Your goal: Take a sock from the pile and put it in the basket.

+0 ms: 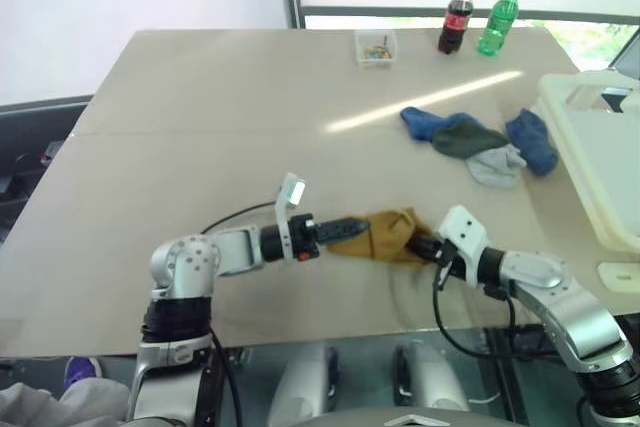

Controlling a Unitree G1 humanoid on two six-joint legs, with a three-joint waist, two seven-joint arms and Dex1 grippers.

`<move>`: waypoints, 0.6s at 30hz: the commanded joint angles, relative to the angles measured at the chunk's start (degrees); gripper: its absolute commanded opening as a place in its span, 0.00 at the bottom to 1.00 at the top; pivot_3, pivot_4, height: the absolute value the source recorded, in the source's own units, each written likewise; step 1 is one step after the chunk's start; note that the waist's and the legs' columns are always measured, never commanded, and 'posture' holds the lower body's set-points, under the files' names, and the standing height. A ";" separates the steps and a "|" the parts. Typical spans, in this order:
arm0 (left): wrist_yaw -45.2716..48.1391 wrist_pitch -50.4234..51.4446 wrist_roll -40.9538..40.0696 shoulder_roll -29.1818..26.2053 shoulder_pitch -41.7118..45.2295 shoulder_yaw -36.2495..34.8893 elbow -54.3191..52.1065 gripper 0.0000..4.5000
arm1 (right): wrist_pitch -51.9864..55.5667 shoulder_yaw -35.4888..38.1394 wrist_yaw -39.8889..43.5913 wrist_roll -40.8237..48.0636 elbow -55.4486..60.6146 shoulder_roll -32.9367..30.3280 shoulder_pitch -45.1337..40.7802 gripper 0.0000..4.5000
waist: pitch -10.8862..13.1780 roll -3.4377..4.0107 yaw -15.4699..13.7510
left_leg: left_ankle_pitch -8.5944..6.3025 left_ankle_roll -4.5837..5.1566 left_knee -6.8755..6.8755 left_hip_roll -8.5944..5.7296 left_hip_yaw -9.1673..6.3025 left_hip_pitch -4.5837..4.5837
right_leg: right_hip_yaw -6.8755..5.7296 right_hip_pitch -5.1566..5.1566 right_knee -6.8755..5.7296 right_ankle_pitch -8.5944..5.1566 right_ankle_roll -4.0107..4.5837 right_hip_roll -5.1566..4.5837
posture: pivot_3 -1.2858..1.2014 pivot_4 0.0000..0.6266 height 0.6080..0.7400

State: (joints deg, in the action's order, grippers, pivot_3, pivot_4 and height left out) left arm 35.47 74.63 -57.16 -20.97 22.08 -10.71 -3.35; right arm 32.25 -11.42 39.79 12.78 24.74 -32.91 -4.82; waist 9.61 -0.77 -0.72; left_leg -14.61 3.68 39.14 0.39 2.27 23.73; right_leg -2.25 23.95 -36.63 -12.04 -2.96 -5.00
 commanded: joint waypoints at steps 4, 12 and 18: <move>2.76 -7.95 6.05 -7.29 -1.74 0.83 -2.42 0.96 | -0.16 -0.63 -0.01 -0.64 0.18 -0.11 0.04 0.01 | 0.00 0.00 -0.03 | 0.00 0.00 0.00 0.00 0.00 0.00 | 0.00 0.00 0.00 0.00 0.01 0.00 | 0.52 0.24 0.98; 6.74 -5.83 7.67 -10.62 -2.44 8.12 -3.23 0.96 | 0.04 -1.11 0.02 -0.65 -0.11 0.74 -0.60 0.01 | -0.02 0.02 -0.04 | -0.01 -0.01 -0.02 0.01 0.01 0.00 | -0.01 0.00 0.04 -0.01 0.01 -0.03 | 0.52 0.24 0.98; 6.50 -0.15 3.83 -4.11 1.97 7.20 2.28 0.96 | 0.44 -1.01 -0.08 -0.46 0.25 1.08 -0.52 0.01 | -0.04 0.00 -0.18 | -0.01 0.01 0.00 -0.02 -0.01 0.01 | -0.03 -0.03 0.04 0.00 -0.01 -0.05 | 0.52 0.24 0.98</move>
State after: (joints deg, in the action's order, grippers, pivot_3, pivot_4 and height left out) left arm 41.53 72.01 -51.20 -25.69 23.48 -3.63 -1.82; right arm 32.29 -12.12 39.67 12.02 24.29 -31.96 -5.52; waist 9.57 -0.77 -0.90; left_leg -14.62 3.68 39.13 0.37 2.26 23.74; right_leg -2.28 23.92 -36.59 -12.04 -2.98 -5.05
